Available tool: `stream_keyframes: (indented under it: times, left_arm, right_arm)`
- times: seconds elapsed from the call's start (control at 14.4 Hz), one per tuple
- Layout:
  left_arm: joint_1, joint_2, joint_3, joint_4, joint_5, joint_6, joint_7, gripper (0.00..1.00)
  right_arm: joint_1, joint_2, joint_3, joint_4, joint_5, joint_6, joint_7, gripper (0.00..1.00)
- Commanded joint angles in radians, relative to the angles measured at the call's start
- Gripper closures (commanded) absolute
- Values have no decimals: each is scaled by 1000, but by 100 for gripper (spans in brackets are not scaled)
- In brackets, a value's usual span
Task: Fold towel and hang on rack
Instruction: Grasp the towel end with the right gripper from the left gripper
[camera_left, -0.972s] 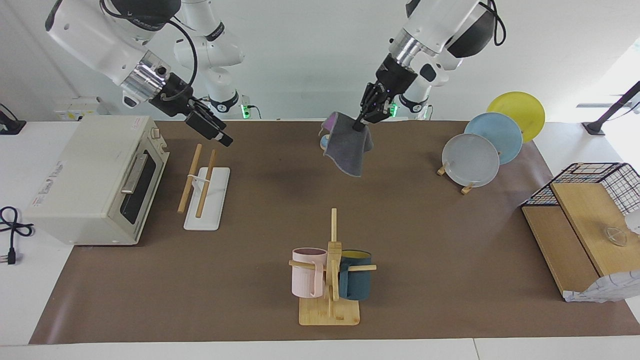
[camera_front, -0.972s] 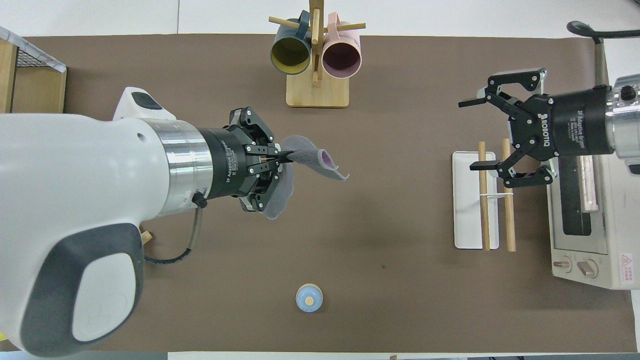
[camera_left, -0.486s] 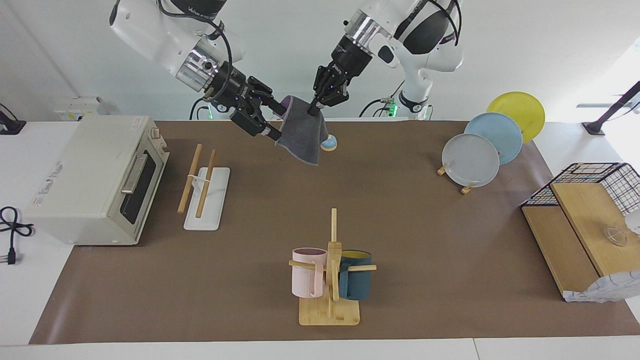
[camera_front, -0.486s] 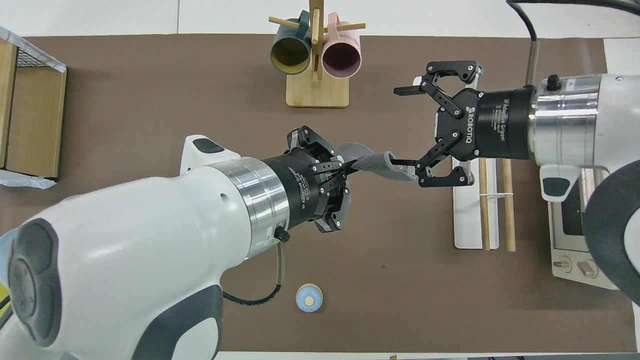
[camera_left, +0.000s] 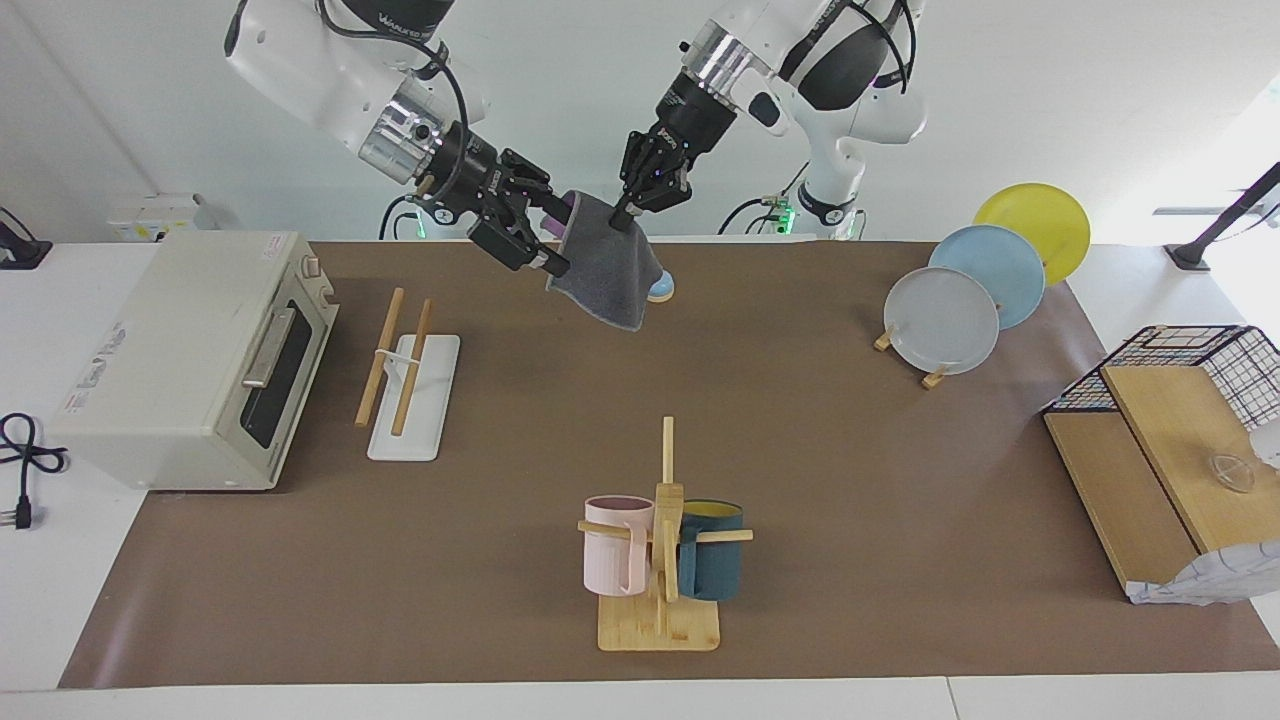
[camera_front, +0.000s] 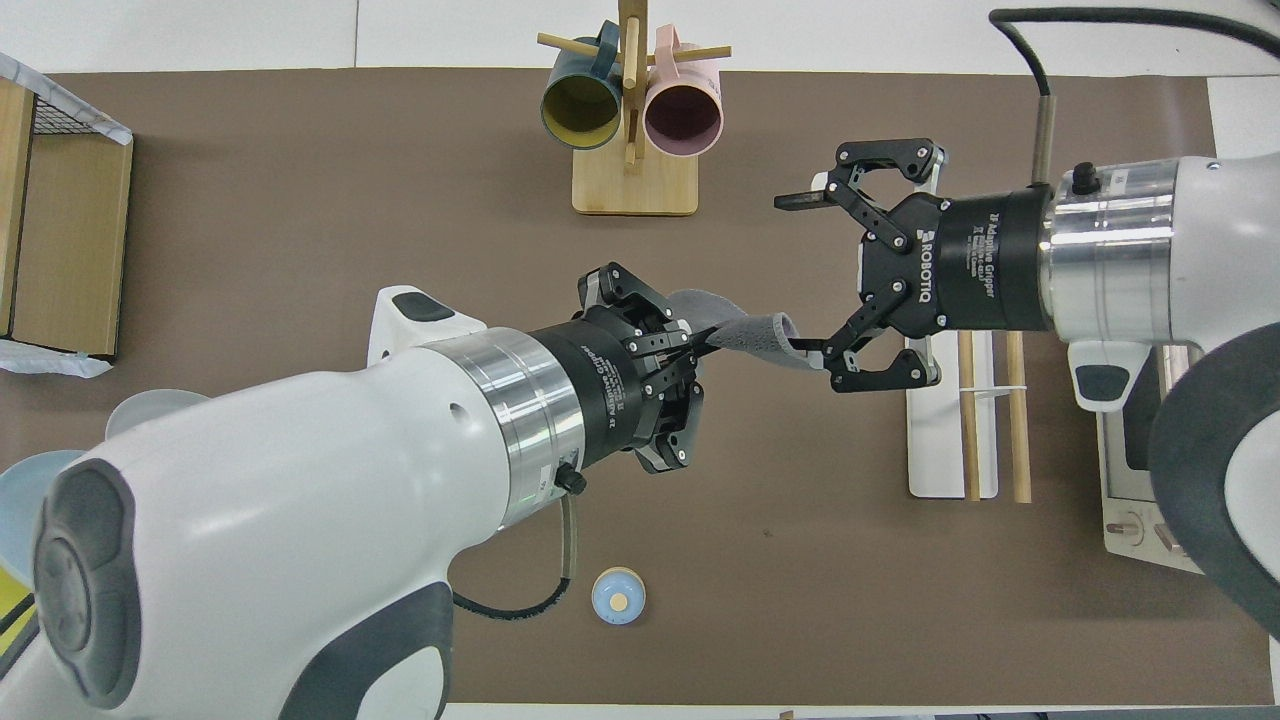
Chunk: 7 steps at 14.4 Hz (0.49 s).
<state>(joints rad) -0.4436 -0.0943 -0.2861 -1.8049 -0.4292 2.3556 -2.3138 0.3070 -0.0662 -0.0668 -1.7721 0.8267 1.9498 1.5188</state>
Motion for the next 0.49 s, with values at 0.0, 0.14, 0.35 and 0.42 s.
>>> stream_keyframes:
  times: [0.0, 0.14, 0.35, 0.42]
  left_arm:
    - [-6, -28, 10, -33, -22, 19, -10, 100]
    - [-6, -28, 10, -33, -22, 19, -16, 100]
    - [-7, -28, 10, -33, -22, 21, -24, 100]
    - [-6, -28, 10, -33, -22, 22, -24, 100]
  right_arm:
    - [-44, 0, -19, 60, -57, -168, -67, 0]
    - [-95, 20, -22, 130, -58, -291, -92, 0]
    - [-82, 14, -19, 123, -55, -305, -83, 0]
    - [-68, 6, -11, 103, -55, -293, -77, 0]
